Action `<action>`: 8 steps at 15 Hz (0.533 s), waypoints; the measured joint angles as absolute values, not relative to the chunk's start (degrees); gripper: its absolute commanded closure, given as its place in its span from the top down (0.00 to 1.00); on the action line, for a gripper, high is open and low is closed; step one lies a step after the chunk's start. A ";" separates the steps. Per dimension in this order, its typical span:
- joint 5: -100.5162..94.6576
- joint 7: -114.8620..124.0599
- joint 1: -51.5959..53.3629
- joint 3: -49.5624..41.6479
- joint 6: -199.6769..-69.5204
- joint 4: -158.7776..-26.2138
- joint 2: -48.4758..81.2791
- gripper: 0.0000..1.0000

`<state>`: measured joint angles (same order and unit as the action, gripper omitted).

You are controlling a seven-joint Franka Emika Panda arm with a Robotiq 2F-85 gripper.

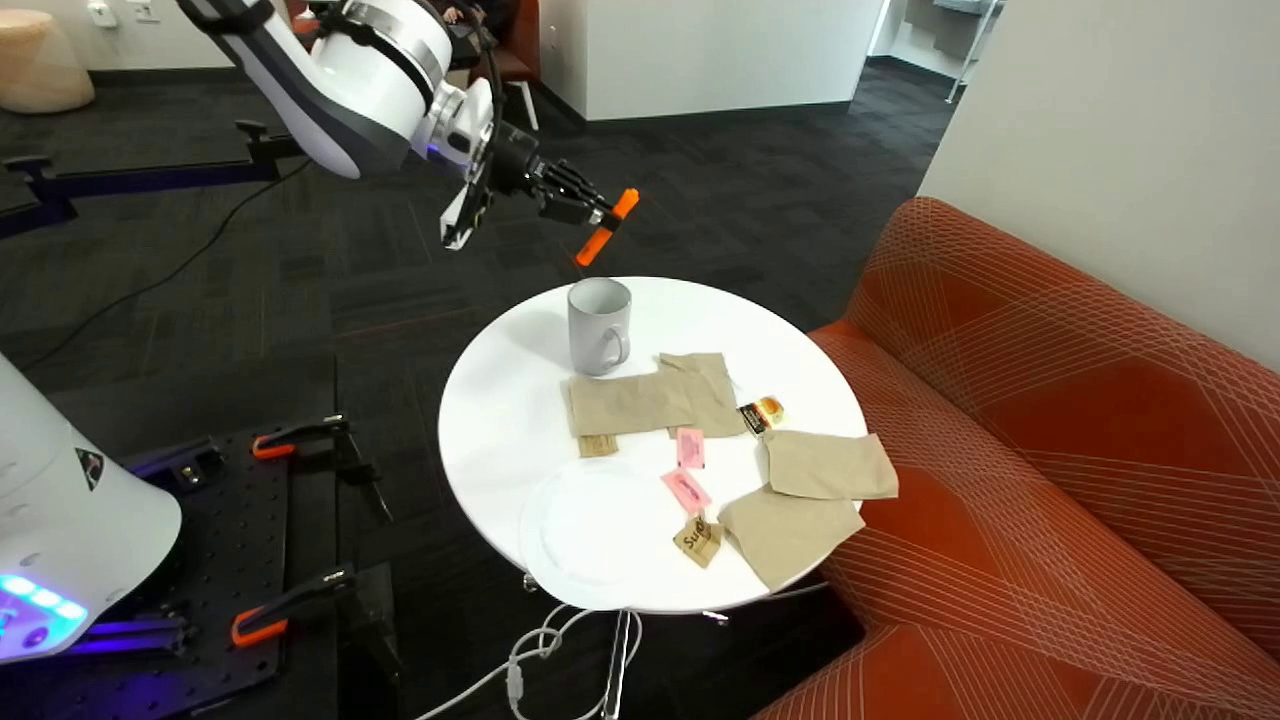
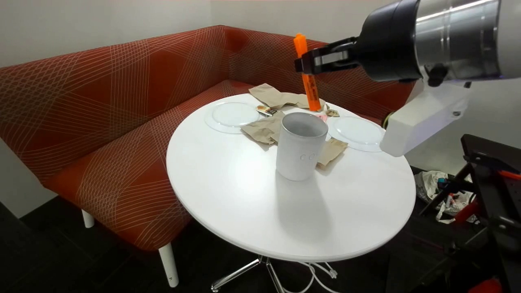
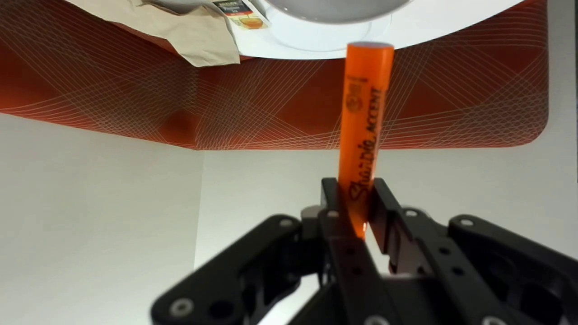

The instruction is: Put the marker inside the mug cup

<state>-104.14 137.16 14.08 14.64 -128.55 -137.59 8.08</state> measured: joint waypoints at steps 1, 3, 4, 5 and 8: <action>-105.66 138.66 14.08 14.64 -128.14 -137.99 8.26 0.05; -108.05 141.10 14.08 14.64 -126.88 -138.75 8.67 0.05; -108.93 141.99 14.08 14.64 -126.14 -139.10 8.92 0.05; -109.56 142.67 14.08 14.64 -125.36 -139.41 9.22 0.05; -110.58 144.37 14.08 14.64 -123.56 -139.97 10.30 0.05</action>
